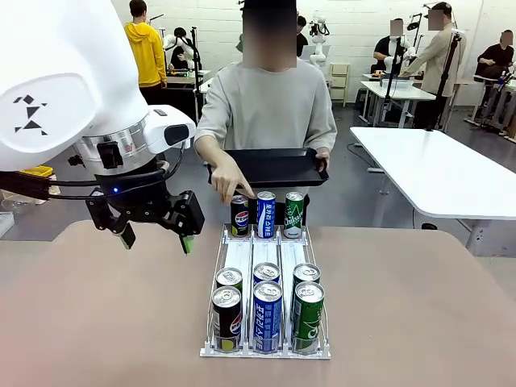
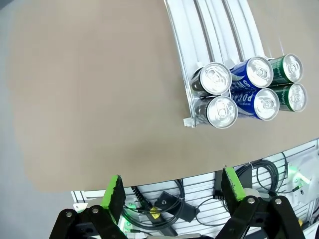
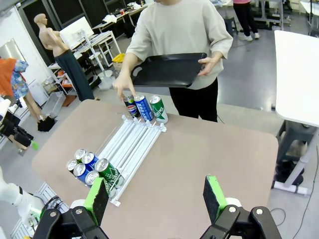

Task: Retrieve and hand over the desired beverage to the person.
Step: Pick up a can of the same type that the person held from the Automatic Can Dispenser.

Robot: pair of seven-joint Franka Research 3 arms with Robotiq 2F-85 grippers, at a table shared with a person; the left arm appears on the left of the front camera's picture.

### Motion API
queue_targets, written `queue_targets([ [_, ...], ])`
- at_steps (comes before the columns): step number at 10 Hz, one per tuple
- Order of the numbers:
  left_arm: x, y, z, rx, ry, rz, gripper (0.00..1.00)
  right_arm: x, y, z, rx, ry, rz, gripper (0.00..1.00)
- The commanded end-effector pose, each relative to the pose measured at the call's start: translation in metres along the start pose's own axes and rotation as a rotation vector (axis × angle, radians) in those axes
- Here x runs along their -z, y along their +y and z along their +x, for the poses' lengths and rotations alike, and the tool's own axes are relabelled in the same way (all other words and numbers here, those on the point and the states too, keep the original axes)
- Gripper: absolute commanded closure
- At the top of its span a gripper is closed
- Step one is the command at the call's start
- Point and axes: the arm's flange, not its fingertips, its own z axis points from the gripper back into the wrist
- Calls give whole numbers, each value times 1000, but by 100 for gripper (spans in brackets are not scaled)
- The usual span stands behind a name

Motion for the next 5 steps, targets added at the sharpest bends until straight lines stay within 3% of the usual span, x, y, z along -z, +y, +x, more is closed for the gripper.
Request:
queue_targets([
  [1, -4, 3, -2, 18, -15, 6, 0, 2, -1, -1, -10, -9, 23, 0],
  [5, -4, 3, -2, 18, -15, 6, 0, 2, -1, -1, -10, -9, 23, 0],
])
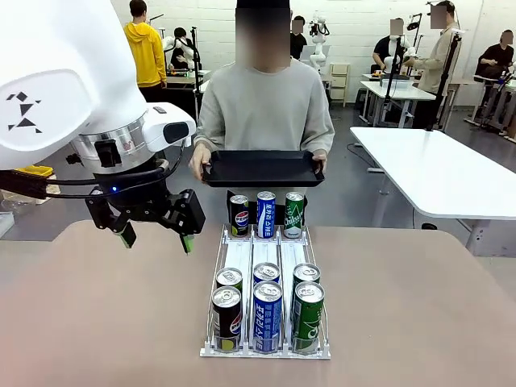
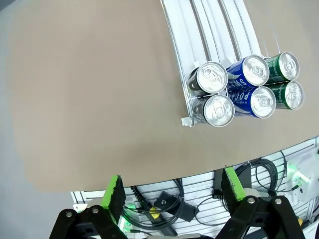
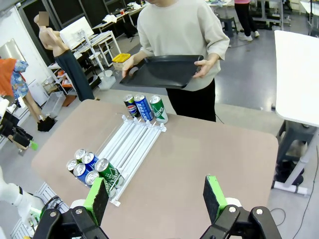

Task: Retrieve and hand over the desired beverage to the person.
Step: Pick up a can of the same type that the person held from the Automatic Can Dispenser.

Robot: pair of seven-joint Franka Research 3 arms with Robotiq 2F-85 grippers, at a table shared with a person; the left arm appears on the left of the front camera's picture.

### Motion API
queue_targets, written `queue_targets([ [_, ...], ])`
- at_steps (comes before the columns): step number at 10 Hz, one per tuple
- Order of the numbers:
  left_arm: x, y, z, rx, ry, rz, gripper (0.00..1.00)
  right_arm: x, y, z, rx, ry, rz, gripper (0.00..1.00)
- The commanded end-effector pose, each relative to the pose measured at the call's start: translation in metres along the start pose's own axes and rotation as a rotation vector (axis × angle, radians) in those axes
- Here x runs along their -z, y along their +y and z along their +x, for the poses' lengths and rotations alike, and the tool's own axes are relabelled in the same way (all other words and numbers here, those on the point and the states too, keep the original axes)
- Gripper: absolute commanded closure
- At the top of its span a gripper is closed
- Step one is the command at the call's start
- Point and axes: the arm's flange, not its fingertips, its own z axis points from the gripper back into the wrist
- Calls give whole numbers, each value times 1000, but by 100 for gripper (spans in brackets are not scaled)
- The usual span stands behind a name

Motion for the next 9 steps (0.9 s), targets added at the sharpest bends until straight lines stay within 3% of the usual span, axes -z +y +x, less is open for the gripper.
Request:
queue_targets([
  [1, -1, 3, -1, 13, -11, 11, 0, 2, -1, -1, -10, -9, 23, 0],
  [5, 16, -46, -9, 2, 62, 17, 0, 2, -1, -1, -10, -9, 23, 0],
  [7, 33, -71, -7, 11, 143, 49, 0, 2, -1, -1, -10, -9, 23, 0],
  [9, 56, -98, -4, -64, 254, 49, 0, 2, -1, -1, -10, -9, 23, 0],
])
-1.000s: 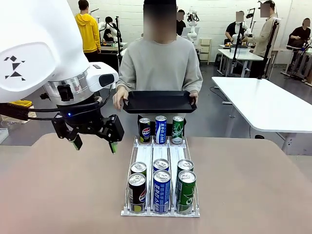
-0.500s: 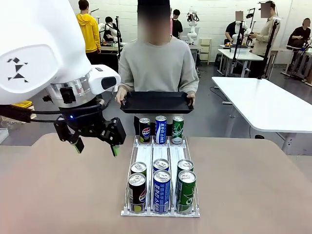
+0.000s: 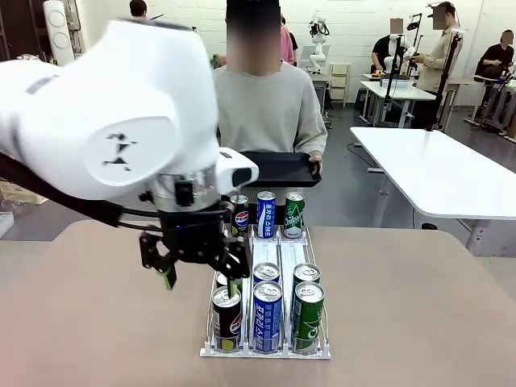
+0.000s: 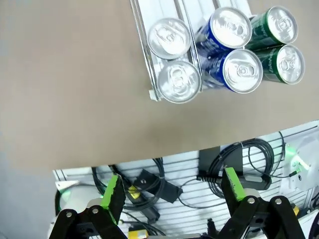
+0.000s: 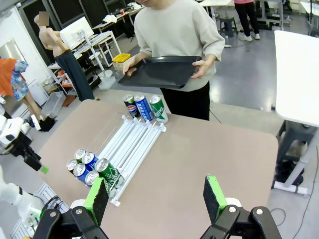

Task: Retrieve and hand over the desired beverage to the person.
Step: Pick up a can of the same type that the person held from the Automatic Can Dispenser.

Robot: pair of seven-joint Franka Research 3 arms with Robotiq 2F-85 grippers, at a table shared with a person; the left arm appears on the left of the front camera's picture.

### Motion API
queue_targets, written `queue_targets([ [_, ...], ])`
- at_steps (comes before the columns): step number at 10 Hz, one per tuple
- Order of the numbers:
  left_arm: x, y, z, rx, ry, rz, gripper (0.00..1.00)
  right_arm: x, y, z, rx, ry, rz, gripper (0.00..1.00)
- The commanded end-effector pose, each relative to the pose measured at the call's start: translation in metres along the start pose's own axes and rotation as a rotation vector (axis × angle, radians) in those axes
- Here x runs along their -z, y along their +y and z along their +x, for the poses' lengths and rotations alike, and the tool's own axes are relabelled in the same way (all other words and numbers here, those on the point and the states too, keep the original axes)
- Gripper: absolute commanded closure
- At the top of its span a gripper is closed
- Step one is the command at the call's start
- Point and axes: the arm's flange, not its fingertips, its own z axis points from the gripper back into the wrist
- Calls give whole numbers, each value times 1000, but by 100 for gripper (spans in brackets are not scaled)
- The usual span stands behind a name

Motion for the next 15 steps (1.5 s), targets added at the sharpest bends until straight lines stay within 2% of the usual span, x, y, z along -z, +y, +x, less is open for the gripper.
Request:
queue_targets([
  [1, 10, -21, 15, -44, 37, 11, 0, 2, -1, -1, -9, -9, 23, 0],
  [3, 28, -18, 23, -1, -27, 6, 0, 2, -1, -1, -9, -9, 23, 0],
  [4, 35, -16, 27, 3, -17, -1, 0, 2, -1, -1, -9, -9, 23, 0],
  [7, 44, -9, 38, -24, -91, 34, 0, 2, -1, -1, -9, -9, 23, 0],
  [8, 43, -8, 39, -12, -86, 22, 0, 2, -1, -1, -9, -9, 23, 0],
  [9, 41, -10, 37, 3, -39, 2, 0, 2, -1, -1, -9, -9, 23, 0],
  [15, 47, -8, 43, 21, -41, -2, 0, 2, -1, -1, -9, -9, 23, 0],
])
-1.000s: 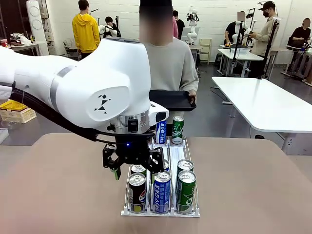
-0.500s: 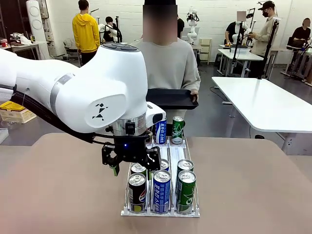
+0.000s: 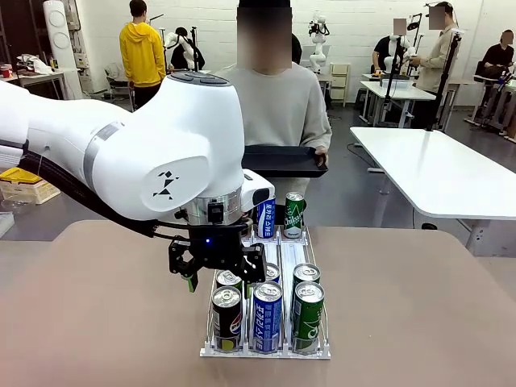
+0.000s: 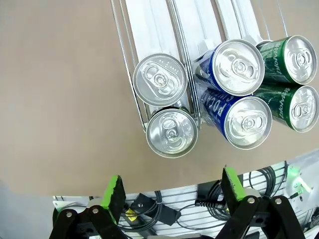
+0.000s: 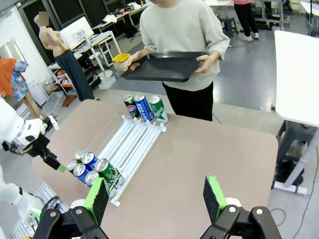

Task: Retrieve and hand over the desired beverage to the person.
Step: Pick up a can of the same type that the person held from the Automatic Can Dispenser.

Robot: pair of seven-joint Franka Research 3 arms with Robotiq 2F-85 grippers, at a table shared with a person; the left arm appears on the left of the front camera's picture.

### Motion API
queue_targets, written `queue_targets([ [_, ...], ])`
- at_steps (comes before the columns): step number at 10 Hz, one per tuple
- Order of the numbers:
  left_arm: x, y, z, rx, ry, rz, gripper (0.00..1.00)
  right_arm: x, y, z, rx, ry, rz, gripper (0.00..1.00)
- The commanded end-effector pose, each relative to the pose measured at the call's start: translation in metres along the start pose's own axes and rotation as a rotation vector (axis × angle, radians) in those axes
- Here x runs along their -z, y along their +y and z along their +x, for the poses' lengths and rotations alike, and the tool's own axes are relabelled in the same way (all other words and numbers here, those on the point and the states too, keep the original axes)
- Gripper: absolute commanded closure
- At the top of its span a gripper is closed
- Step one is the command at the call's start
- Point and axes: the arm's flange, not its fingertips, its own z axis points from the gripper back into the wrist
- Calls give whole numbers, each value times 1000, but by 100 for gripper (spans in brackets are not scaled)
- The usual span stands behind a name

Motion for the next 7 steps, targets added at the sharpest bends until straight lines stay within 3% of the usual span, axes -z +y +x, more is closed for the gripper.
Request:
queue_targets([
  [1, 8, -1, 7, 16, 0, -5, 0, 2, -1, -1, -9, -9, 23, 0],
  [7, 35, 4, 27, -140, -23, 23, 0, 2, -1, -1, -9, -9, 23, 0],
])
